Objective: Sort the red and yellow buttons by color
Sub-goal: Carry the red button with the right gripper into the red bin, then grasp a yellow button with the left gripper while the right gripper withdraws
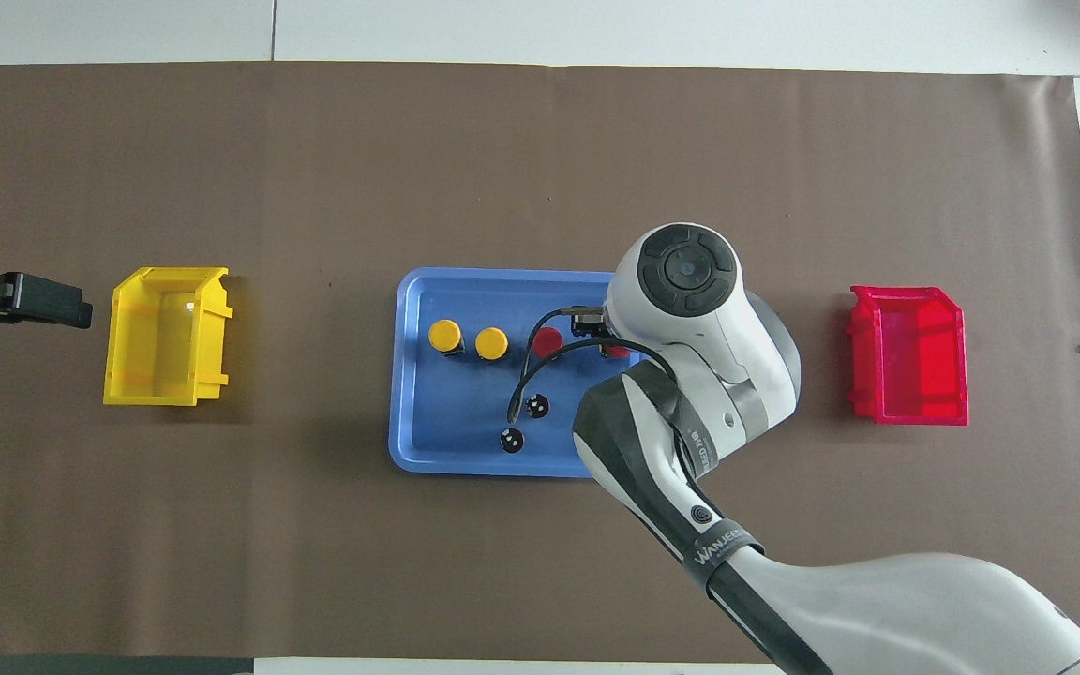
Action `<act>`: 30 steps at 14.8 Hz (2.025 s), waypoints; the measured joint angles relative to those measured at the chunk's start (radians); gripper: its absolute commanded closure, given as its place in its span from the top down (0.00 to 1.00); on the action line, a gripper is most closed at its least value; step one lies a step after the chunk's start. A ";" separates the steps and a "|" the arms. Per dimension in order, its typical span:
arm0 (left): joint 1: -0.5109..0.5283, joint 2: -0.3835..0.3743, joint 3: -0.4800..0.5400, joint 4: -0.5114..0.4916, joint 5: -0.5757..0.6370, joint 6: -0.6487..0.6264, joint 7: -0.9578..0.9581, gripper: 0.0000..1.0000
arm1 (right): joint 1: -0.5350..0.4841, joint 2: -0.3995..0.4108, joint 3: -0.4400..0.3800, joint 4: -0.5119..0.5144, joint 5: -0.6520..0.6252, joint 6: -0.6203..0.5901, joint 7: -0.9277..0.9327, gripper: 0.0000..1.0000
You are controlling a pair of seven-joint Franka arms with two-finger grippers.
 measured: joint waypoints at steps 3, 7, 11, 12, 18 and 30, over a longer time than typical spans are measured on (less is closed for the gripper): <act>0.001 0.000 0.000 -0.003 0.000 0.001 -0.001 1.00 | 0.006 -0.006 0.001 -0.026 0.000 0.019 0.000 0.50; 0.001 0.000 0.000 -0.003 0.000 0.003 -0.001 1.00 | 0.020 -0.009 0.000 -0.029 0.000 0.020 0.000 0.20; 0.002 -0.004 0.000 -0.016 0.000 0.010 -0.003 1.00 | -0.006 -0.018 -0.008 0.081 -0.001 -0.117 -0.015 0.20; 0.001 -0.007 0.000 -0.020 0.000 0.013 -0.004 1.00 | -0.033 -0.026 -0.010 0.131 -0.001 -0.185 -0.051 0.20; -0.011 -0.013 -0.011 -0.041 -0.002 0.081 -0.059 1.00 | -0.340 -0.190 -0.018 0.162 0.003 -0.446 -0.474 0.20; -0.337 0.158 -0.031 -0.194 -0.005 0.433 -0.508 0.99 | -0.596 -0.363 -0.008 -0.286 0.020 -0.133 -0.800 0.21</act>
